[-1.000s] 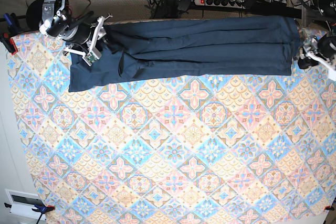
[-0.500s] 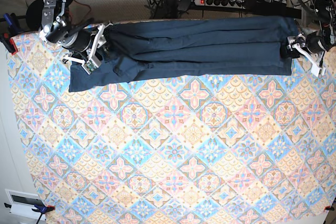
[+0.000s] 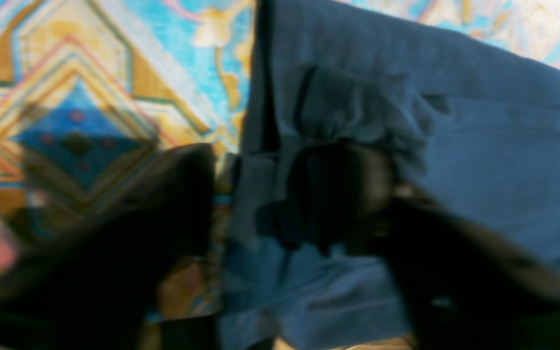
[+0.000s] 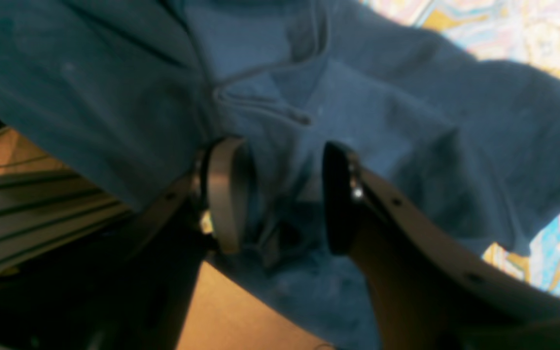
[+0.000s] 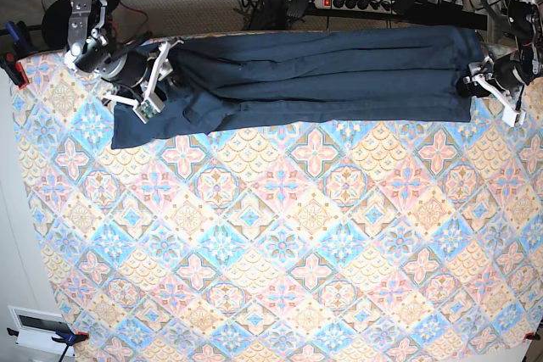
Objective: Layout the t-shirt on the table in an organized manner, then fold the t-shirt properly
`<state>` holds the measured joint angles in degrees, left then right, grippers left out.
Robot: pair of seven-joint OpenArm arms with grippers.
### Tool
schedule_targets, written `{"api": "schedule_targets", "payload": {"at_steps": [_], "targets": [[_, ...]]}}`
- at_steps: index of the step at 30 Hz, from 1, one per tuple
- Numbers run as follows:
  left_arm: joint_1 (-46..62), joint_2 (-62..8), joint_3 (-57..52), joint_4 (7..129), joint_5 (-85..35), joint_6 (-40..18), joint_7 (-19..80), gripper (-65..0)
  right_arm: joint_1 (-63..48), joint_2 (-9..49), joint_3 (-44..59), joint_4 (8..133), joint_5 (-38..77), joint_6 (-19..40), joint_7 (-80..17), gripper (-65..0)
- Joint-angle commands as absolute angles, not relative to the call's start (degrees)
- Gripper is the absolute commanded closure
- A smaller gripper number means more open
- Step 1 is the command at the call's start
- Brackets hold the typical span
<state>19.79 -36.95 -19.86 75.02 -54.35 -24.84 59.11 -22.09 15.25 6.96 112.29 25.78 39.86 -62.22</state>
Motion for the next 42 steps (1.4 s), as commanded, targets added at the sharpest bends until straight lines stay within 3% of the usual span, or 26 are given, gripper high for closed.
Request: {"api": "schedule_targets", "payload": {"at_steps": [1, 6, 8, 20, 33, 42], "targets": [[20.18, -36.62, -18.24, 74.95, -54.99, -25.19, 62.46, -24.7, -21.58, 15.87, 7.16, 113.19, 26.59, 40.00, -61.05, -24.6], [20.09, -36.53, -17.45, 74.95, -55.16, -25.19, 62.46, -3.8, -21.58, 15.87, 7.16, 113.19, 26.59, 40.00, -61.05, -24.6], [18.51, -36.53, -17.54, 75.03, -55.16, -25.19, 62.46, 0.0, -21.58, 15.87, 7.16, 113.19, 26.59, 40.00, -61.05, -24.6], [12.70, -36.79, -31.69, 74.51, -54.81, -25.01, 62.55, 0.0, -21.41, 15.87, 7.43, 113.27, 26.59, 40.00, -60.97, -24.6], [6.29, -39.16, -32.22, 73.45, -51.74, -24.92, 62.64, 0.0, -18.24, 15.78, 9.36, 113.19, 35.03, 40.00, -60.97, -24.6], [10.86, -34.33, -32.13, 86.64, -57.36, -24.92, 70.29, 0.0, -18.24, 15.87, 14.81, 113.01, 35.03, 40.00, -60.97, -24.6]]}}
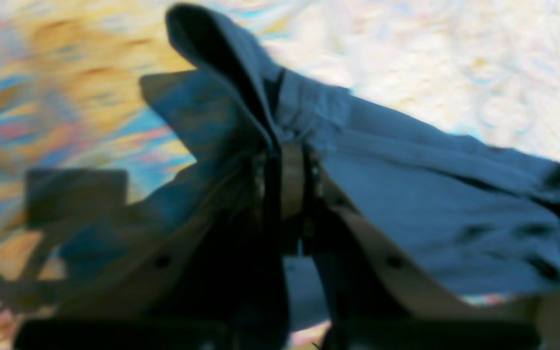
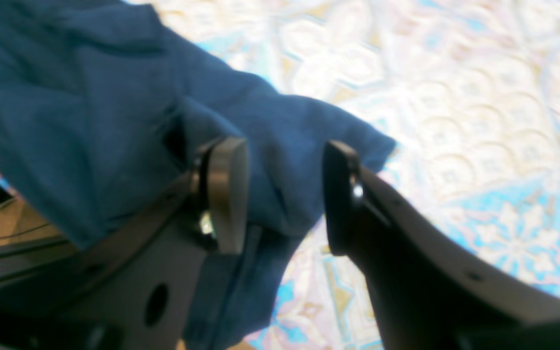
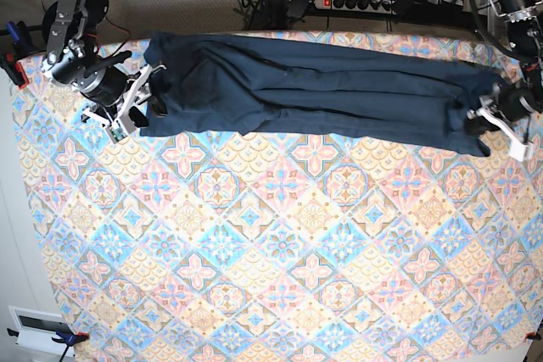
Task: Layout the t-shirt on the table in an organized manner, then fold the t-shirt properly
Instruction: 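Fold the strip's end with the left gripper toward the right gripper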
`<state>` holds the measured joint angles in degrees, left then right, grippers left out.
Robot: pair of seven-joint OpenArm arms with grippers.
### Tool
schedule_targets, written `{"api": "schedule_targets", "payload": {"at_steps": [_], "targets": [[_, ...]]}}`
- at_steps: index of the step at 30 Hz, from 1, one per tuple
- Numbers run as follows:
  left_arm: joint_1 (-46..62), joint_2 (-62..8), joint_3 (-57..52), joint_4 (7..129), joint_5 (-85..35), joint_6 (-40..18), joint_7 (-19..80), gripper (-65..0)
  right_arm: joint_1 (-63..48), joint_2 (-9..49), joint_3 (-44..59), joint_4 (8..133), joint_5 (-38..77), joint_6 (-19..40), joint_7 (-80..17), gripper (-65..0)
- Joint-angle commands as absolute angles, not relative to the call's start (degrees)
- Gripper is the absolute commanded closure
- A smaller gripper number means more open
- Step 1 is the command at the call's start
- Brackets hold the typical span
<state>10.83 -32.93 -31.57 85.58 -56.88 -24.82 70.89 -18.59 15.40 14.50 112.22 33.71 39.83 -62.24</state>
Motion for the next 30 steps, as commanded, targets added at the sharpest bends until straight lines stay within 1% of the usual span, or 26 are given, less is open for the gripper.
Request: {"api": "schedule_targets", "payload": {"at_steps": [1, 5, 9, 14, 23, 30], "targets": [[11.30, -33.63, -32.13, 87.96, -57.54, -24.92, 70.90, 0.0, -18.24, 15.87, 14.90, 113.01, 35.03, 40.00, -60.97, -24.6], [12.35, -28.35, -32.13, 94.81, -57.63, -24.92, 72.48, 0.0, -18.24, 15.96, 14.99, 113.01, 34.95, 40.00, -60.97, -24.6], [12.62, -22.73, -32.13, 100.53, -57.63, -24.92, 76.53, 0.0, -18.24, 15.96, 17.80, 113.01, 34.95, 40.00, -60.97, -24.6], [12.70, -17.36, -31.87, 102.81, -57.45, -24.92, 77.05, 0.0, -18.24, 15.96, 21.05, 112.92, 34.95, 40.00, -60.97, -24.6], [12.44, -13.67, -26.77, 102.37, -57.01, -24.84, 76.53, 0.0, -18.24, 16.04, 23.60, 112.92, 34.95, 40.00, -60.97, -24.6], [12.35, -10.15, -25.63, 101.14, -53.05, -24.84, 76.53, 0.0, -18.24, 16.04, 23.60, 112.92, 34.95, 40.00, -60.97, -24.6]]}}
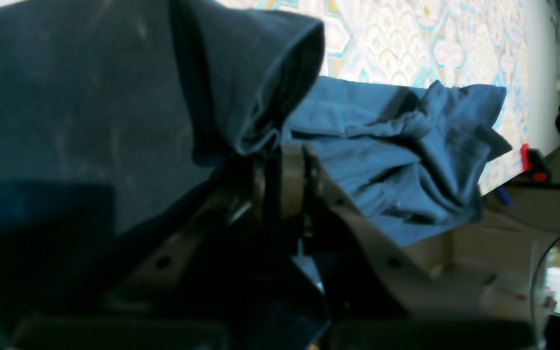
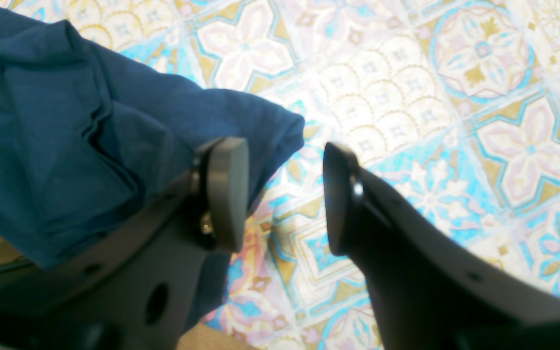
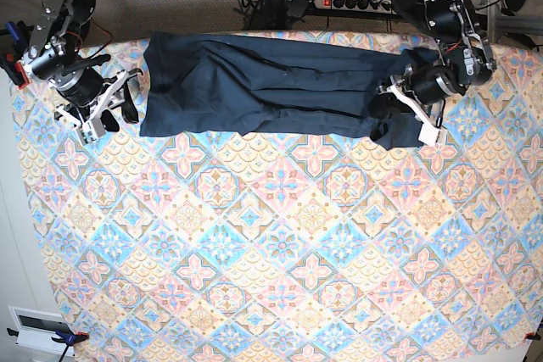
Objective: Layout the t-shirt on the table in an organized manner, then fold the t-shirt properly
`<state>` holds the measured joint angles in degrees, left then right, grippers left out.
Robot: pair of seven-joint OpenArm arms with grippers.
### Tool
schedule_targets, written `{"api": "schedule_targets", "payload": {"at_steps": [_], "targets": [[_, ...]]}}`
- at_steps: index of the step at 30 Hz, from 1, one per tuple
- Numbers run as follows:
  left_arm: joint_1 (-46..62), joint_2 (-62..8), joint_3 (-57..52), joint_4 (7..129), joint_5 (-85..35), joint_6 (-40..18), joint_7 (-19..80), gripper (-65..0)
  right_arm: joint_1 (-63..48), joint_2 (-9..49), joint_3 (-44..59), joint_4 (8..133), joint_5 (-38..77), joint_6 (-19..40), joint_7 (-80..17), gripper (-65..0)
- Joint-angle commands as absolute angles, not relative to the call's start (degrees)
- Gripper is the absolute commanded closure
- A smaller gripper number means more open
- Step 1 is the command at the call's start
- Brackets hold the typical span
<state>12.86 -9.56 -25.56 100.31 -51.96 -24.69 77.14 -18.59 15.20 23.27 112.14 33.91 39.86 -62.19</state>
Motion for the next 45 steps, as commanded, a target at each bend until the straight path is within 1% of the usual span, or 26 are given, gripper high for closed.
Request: {"api": "schedule_targets", "payload": {"at_steps": [1, 6, 7, 9, 11, 13, 16, 18, 22, 25, 29, 34, 39, 45], "targets": [[12.35, -10.07, -25.63, 100.62, -53.23, -24.84, 76.53, 0.0, -18.24, 16.04, 23.60, 112.92, 34.95, 40.00, -60.97, -24.6], [12.35, -10.24, -25.63, 100.70, -54.20, -24.84, 76.53, 0.0, -18.24, 16.04, 23.60, 112.92, 34.95, 40.00, -60.97, -24.6], [12.35, -10.51, -25.63, 100.70, -55.16, -24.84, 76.53, -2.3, -18.24, 16.04, 23.60, 112.92, 34.95, 40.00, -60.97, -24.6], [12.35, -11.74, -25.63, 101.14, -58.33, -24.84, 76.62, -11.0, -18.24, 16.04, 23.60, 112.92, 34.95, 40.00, -60.97, -24.6], [12.35, -13.23, -25.89, 102.02, -62.29, -24.84, 76.62, -21.5, -18.24, 16.13, 23.60, 112.92, 34.95, 40.00, -60.97, -24.6], [12.35, -14.11, -26.24, 102.99, -64.75, -24.92, 76.53, -29.0, -18.24, 16.13, 23.60, 112.92, 34.95, 40.00, -60.97, -24.6], [12.62, -15.87, -28.00, 104.66, -69.49, -25.01, 76.62, -36.7, -18.42, 16.13, 23.60, 112.92, 35.03, 40.00, -60.97, -24.6], [12.62, -17.54, -30.11, 104.75, -72.04, -25.01, 76.79, -39.3, -18.42, 16.13, 23.60, 112.92, 35.03, 40.00, -60.97, -24.6], [12.97, -20.88, -33.98, 103.78, -72.31, -25.01, 76.97, -39.8, -18.77, 16.22, 23.43, 112.92, 35.03, 40.00, -61.49, -24.6], [13.85, -24.84, -35.56, 100.35, -69.41, -25.01, 76.62, -39.8, -20.62, 16.22, 23.08, 112.92, 35.03, 40.00, -61.58, -24.6], [13.85, -27.74, -35.82, 95.78, -65.01, -25.01, 76.53, -39.7, -20.88, 15.96, 22.99, 112.48, 35.03, 40.00, -61.67, -24.6], [13.93, -27.74, -35.56, 92.79, -62.55, -25.01, 76.53, -39.7, -20.70, 15.78, 23.16, 108.09, 35.03, 40.00, -66.42, -24.6], [13.76, -26.07, -35.30, 92.44, -62.29, -25.01, 76.53, -39.7, -20.53, 14.02, 23.08, 102.73, 35.12, 40.00, -67.21, -24.9], [13.76, -25.54, -35.30, 92.44, -60.70, -25.01, 76.53, -39.7, -16.84, 12.97, 23.08, 97.71, 36.44, 40.00, -69.23, -25.1]]}}
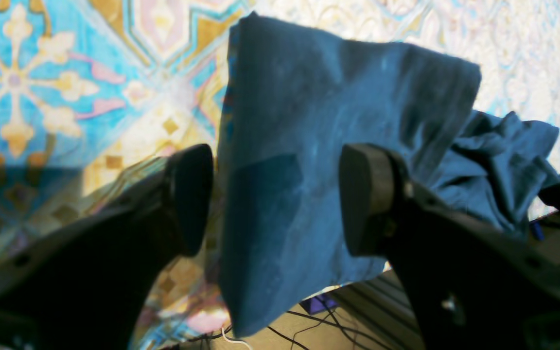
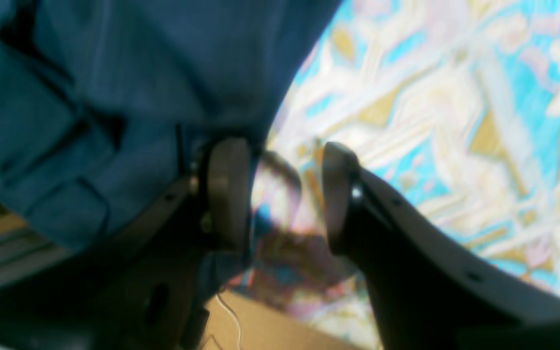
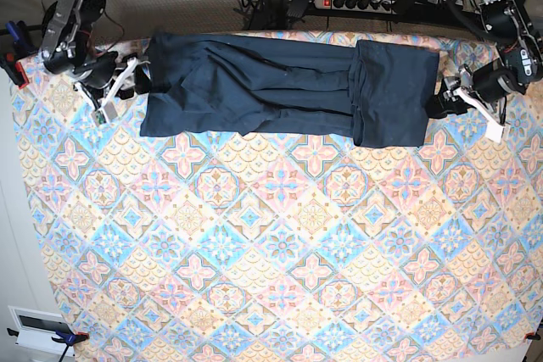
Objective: Layout the t-shirt on the table in an organized manner, then fold the t-shirt properly
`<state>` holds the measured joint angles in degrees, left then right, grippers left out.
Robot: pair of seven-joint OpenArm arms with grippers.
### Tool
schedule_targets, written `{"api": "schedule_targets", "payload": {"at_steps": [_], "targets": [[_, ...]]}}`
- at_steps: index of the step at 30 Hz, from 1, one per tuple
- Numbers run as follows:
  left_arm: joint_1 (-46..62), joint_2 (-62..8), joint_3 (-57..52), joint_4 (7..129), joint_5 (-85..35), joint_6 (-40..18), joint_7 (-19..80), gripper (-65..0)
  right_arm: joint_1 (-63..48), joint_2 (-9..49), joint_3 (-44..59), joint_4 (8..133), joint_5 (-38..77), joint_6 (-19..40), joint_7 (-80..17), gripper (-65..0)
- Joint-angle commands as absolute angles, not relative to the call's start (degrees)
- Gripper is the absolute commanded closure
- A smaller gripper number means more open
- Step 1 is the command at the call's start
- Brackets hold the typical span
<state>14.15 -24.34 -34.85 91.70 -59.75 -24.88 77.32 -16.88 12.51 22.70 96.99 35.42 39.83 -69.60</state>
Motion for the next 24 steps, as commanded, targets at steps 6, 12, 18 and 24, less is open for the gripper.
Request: {"api": "schedule_targets", "payload": {"at_steps": [6, 12, 18, 24], "targets": [[13.76, -25.54, -35.30, 92.44, -60.79, -25.01, 76.53, -39.7, -13.93, 12.97, 23.08, 91.56, 45.05, 40.00, -69.41, -25.2], [13.85, -25.54, -35.30, 92.44, -60.79, -25.01, 76.53, -39.7, -11.38, 12.97, 24.31, 89.10, 48.66, 40.00, -69.32, -25.1], [13.93, -25.54, -35.30, 92.44, -60.79, -25.01, 76.53, -39.7, -11.65, 12.97, 30.37, 92.18, 49.54, 40.00, -69.76, -24.7], [13.93, -25.54, -35.30, 92.44, -60.79, -25.01, 76.53, -39.7, -12.70, 12.97, 30.90, 98.15, 49.54, 40.00, -69.32, -24.7]]}}
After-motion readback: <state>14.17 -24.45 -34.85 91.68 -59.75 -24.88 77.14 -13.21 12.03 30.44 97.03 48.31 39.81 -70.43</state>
